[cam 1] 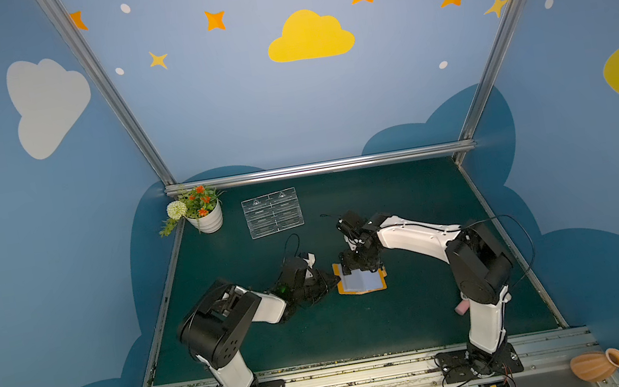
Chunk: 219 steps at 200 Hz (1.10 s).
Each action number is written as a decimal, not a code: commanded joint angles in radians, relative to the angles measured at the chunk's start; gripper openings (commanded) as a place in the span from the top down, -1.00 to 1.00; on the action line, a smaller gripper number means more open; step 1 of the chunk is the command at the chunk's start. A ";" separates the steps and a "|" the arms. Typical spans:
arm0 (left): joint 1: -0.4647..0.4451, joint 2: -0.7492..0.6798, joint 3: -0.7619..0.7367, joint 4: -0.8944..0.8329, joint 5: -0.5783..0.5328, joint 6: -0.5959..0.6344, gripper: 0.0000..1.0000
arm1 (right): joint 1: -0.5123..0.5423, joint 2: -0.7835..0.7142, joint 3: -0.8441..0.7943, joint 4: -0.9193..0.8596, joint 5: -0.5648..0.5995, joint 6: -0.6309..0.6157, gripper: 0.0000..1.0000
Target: Take the credit cards out of the card holder
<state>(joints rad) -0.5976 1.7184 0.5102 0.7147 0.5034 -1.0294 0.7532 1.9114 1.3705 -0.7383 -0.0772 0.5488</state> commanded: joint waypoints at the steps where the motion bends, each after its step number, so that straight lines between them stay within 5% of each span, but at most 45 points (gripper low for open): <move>1: 0.004 -0.016 -0.009 0.012 -0.002 0.005 0.92 | 0.005 0.028 0.020 -0.029 0.005 -0.010 -0.58; 88: 0.005 -0.018 -0.009 0.013 0.004 0.008 0.92 | 0.012 0.049 0.032 -0.033 0.000 -0.012 -0.59; 219: 0.005 -0.037 -0.016 0.007 0.001 0.013 0.92 | -0.051 0.045 -0.024 -0.118 0.157 -0.027 -0.48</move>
<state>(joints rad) -0.5953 1.7149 0.4973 0.7052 0.5018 -1.0290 0.7364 1.9709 1.3968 -0.8097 0.0177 0.5327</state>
